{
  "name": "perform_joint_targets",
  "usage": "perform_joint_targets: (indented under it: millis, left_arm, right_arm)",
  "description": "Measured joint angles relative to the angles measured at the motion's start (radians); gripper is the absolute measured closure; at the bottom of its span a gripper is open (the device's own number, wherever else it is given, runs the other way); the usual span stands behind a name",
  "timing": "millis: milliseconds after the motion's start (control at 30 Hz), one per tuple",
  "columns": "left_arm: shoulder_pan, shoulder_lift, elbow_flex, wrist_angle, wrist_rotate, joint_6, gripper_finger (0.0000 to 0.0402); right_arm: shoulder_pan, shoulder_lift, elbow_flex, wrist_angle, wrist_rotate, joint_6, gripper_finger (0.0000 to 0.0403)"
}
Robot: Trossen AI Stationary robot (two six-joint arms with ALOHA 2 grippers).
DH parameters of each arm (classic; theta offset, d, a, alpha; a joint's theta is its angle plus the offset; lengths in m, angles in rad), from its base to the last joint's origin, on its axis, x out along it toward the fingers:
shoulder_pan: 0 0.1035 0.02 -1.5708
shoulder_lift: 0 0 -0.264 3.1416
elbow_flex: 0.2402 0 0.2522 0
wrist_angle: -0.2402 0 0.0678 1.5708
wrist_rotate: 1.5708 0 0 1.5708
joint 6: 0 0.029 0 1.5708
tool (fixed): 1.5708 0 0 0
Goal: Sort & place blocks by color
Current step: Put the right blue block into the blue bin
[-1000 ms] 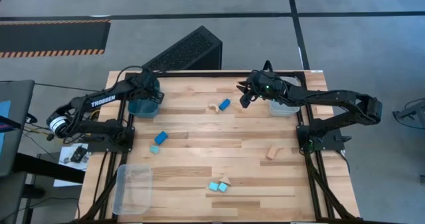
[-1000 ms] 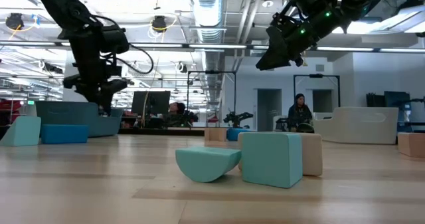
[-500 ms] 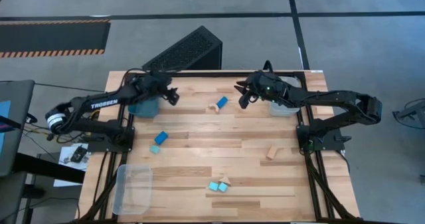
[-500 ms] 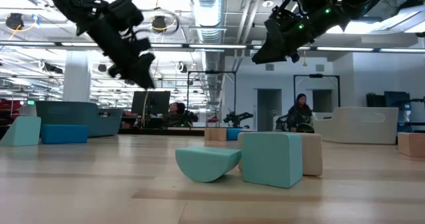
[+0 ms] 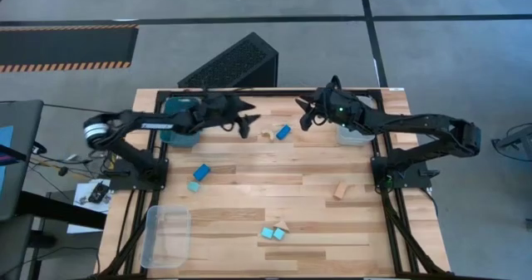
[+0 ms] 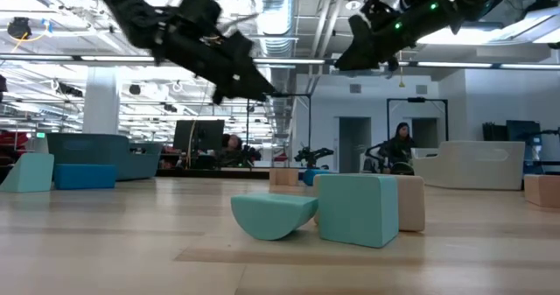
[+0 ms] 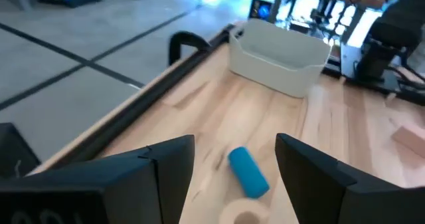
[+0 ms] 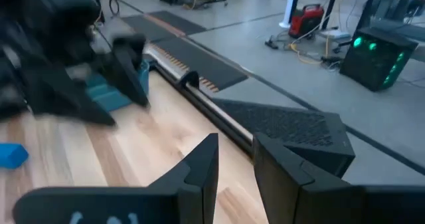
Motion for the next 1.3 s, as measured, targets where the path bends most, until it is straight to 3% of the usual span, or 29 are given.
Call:
perform_joint_targets:
  millis: [300,567,700,1300]
  left_arm:
    - [-0.048,0.305,0.303,-0.200,0.001,0.001,0.0186]
    - [-0.054,0.463,0.492,-0.394,-0.047,0.015,0.0186]
    - [-0.053,0.506,0.537,-0.445,-0.062,0.019,0.0186]
    - [-0.066,0.542,0.539,-0.442,0.045,0.017,0.0189]
  right_arm:
    - [0.000,-0.073,0.000,-0.026,0.011,0.000,0.0286]
    - [-0.003,-0.062,0.000,-0.044,0.013,-0.008,0.0286]
    - [-0.004,-0.065,0.000,-0.055,0.018,-0.008,0.0286]
    - [-0.001,-0.065,0.000,-0.040,0.018,-0.001,0.0286]
